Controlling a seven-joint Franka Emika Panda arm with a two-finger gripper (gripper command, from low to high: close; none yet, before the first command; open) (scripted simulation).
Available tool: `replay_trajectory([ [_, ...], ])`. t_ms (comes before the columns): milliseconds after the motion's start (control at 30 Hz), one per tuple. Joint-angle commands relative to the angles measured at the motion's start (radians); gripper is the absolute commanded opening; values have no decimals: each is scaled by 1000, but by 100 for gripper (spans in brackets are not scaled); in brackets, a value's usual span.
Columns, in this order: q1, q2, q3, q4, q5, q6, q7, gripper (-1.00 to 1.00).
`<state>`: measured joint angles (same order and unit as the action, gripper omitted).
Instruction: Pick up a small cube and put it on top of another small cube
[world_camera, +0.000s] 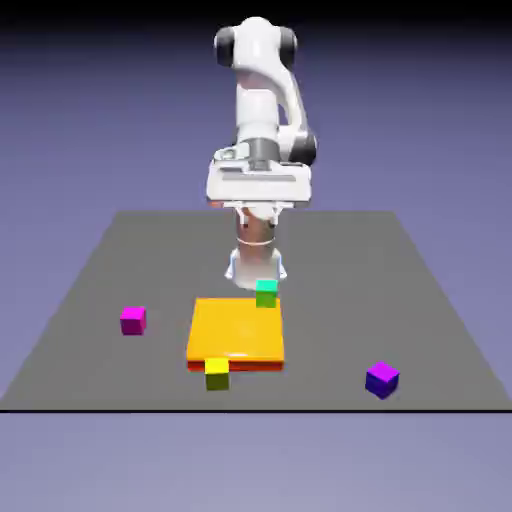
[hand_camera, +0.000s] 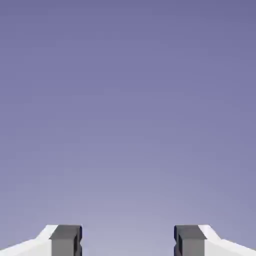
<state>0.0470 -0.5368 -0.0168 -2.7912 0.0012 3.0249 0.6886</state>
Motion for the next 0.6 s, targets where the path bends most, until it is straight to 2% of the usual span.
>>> replay_trajectory([
  [0,29,28,-14,16,1,-10,-44,0],
  [567,522,496,-251,281,18,-180,-783,0],
])
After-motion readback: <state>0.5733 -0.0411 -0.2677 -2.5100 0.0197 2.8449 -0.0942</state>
